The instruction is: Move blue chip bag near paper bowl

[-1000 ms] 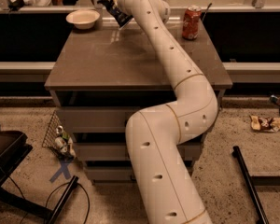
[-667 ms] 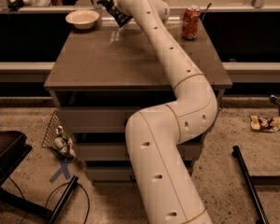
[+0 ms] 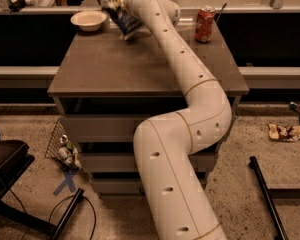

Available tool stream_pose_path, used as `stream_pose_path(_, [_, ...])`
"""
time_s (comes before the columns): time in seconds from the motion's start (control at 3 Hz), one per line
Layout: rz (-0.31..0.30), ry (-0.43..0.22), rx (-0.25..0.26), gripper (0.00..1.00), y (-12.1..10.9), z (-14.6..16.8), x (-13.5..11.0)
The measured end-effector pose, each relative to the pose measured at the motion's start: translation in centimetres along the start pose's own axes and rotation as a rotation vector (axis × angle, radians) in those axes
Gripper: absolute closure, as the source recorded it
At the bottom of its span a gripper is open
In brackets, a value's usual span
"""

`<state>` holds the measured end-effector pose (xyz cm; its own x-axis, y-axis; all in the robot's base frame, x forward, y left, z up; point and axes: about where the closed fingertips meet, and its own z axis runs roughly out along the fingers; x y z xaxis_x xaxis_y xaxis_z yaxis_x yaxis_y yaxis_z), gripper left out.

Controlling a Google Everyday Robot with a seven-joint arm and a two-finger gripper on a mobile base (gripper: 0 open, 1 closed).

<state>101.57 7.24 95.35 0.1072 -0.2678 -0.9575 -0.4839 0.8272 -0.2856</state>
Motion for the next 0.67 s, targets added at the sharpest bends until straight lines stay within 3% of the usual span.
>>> stream_pose_path(0.33, [0.000,0.001,-0.003,0.05,0.23,0.14,0.11])
stream_pose_path(0.67, [0.001,0.002,-0.004,0.00,0.36,0.22,0.19])
